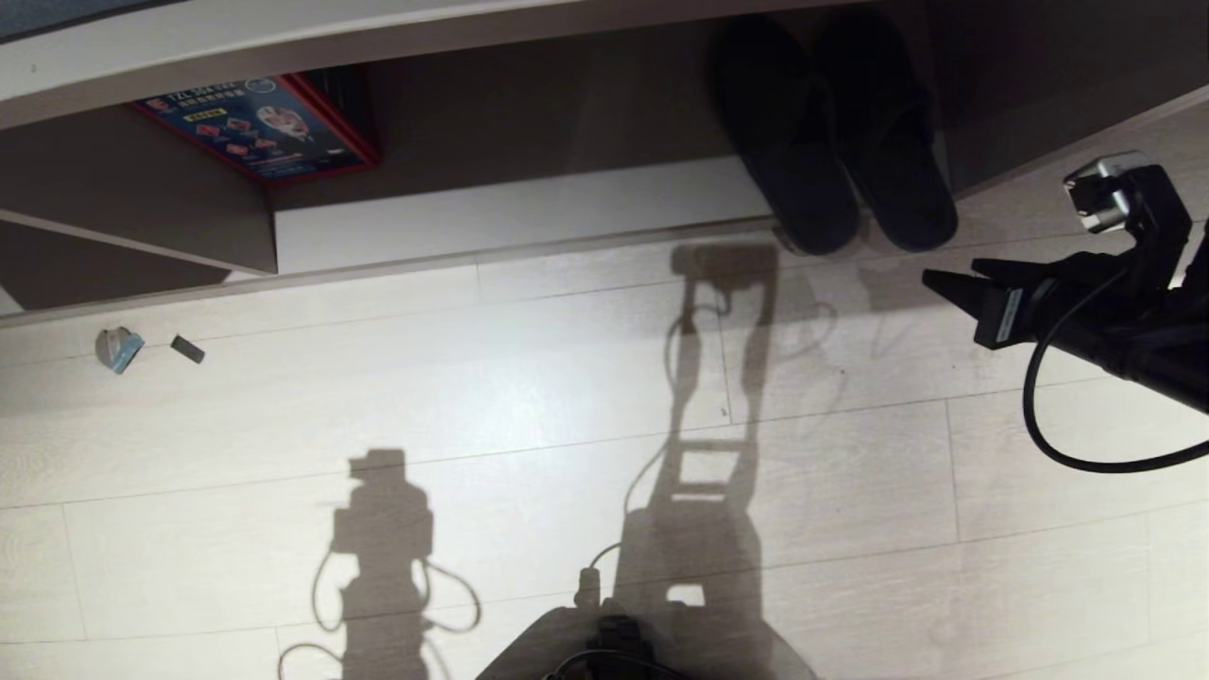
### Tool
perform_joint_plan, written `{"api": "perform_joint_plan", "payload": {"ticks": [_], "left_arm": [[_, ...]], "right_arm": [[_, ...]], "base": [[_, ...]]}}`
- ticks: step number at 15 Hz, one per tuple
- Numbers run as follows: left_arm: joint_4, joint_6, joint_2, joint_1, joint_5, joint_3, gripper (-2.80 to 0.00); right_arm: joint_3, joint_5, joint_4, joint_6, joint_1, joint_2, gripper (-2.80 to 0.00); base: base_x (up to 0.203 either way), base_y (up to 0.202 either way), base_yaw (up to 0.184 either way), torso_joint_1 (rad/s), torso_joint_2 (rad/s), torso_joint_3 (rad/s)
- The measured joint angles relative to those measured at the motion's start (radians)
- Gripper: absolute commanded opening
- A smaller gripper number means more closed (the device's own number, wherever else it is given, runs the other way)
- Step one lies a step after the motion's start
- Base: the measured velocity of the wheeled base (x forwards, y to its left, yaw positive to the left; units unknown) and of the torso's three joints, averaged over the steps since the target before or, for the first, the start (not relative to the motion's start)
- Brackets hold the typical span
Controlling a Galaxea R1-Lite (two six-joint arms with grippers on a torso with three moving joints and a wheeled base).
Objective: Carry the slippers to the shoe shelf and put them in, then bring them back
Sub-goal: Pick up the slippers in the shoe cabinet
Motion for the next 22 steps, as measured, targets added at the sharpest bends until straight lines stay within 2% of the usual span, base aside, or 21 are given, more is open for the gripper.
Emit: {"api": "perform_joint_plan", "payload": {"ticks": [2, 6, 10, 15, 22], "left_arm": [[0.0, 0.0, 0.0, 0.0, 0.0, 0.0, -2.8], [0.0, 0.0, 0.0, 0.0, 0.0, 0.0, -2.8], [0.0, -0.001, 0.0, 0.0, 0.0, 0.0, -2.8], [0.0, 0.0, 0.0, 0.0, 0.0, 0.0, -2.8], [0.0, 0.0, 0.0, 0.0, 0.0, 0.0, -2.8]], "right_arm": [[-0.054, 0.001, -0.047, -0.002, 0.004, 0.069, 0.0], [-0.227, -0.004, -0.265, -0.003, 0.012, 0.254, 0.0], [-0.41, -0.001, -0.332, 0.01, 0.025, 0.4, 0.0], [-0.585, 0.002, -0.33, 0.016, 0.071, 0.512, 0.0], [-0.822, -0.005, -0.323, 0.015, 0.08, 0.638, 0.0]], "base": [[0.0, 0.0, 0.0, 0.0, 0.0, 0.0], [0.0, 0.0, 0.0, 0.0, 0.0, 0.0], [0.0, 0.0, 0.0, 0.0, 0.0, 0.0], [0.0, 0.0, 0.0, 0.0, 0.0, 0.0], [0.0, 0.0, 0.0, 0.0, 0.0, 0.0]]}}
